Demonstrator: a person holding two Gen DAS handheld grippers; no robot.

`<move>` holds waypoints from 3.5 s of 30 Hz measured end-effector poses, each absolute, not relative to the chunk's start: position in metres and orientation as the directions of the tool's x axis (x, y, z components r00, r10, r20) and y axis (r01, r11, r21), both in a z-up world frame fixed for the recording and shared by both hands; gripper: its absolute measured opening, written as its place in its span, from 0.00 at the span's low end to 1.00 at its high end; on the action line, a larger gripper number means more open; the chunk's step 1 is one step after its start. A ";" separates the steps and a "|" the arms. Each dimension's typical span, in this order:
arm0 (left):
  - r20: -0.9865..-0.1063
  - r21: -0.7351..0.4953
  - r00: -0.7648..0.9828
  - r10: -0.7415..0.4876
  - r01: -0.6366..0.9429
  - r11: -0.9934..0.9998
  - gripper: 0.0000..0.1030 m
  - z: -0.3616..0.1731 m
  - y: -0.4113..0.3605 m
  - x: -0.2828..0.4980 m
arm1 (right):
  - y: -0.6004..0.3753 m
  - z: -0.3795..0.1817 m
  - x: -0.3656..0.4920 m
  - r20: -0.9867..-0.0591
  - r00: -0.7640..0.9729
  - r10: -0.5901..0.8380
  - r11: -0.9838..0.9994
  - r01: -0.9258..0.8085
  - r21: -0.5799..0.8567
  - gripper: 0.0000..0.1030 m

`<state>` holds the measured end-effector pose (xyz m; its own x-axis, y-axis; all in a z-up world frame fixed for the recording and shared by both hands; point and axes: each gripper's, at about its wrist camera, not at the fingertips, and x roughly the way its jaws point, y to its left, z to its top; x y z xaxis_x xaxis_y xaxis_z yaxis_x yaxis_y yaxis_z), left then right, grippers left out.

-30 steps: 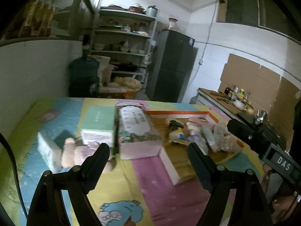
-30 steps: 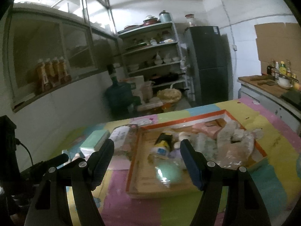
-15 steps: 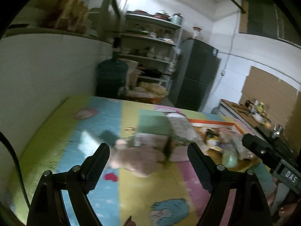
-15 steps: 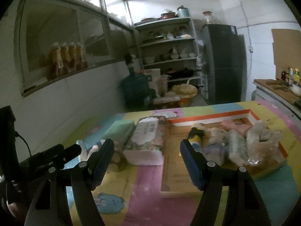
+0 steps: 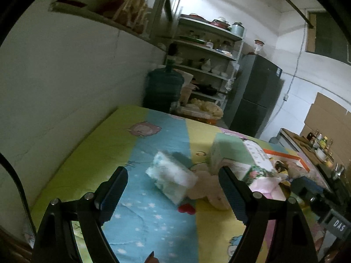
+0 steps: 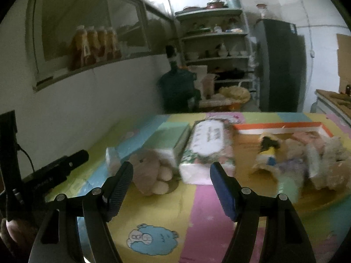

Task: Organize soft objects
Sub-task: 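Grasp the pink-dressed teddy bear with the right tool while the left grasps the white wrapped pack, then carry the teddy bear and white wrapped pack over the cardboard box with both tools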

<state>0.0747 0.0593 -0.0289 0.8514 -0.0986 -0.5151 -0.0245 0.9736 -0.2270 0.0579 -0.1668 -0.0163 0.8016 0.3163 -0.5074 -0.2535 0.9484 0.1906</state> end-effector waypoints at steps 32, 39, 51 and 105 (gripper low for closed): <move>-0.566 -0.266 0.823 -0.049 -0.125 0.956 0.82 -0.057 0.114 0.098 | -0.087 -0.081 0.073 -0.727 0.348 0.592 0.721 -0.632 0.285 0.72; -0.575 -0.272 0.815 -0.073 -0.106 0.956 0.82 -0.060 0.111 0.103 | -0.118 -0.061 0.086 -0.685 0.609 0.400 0.882 -0.459 0.108 0.72; -0.585 -0.267 0.806 -0.089 -0.088 0.960 0.82 -0.060 0.101 0.108 | -0.072 -0.083 0.139 -0.744 0.588 0.317 0.857 -0.514 -0.040 0.72; -0.647 -0.196 0.762 -0.018 -0.143 0.970 0.26 -0.065 0.047 0.117 | -0.119 -0.079 0.102 -0.661 0.591 0.463 0.859 -0.483 0.170 0.44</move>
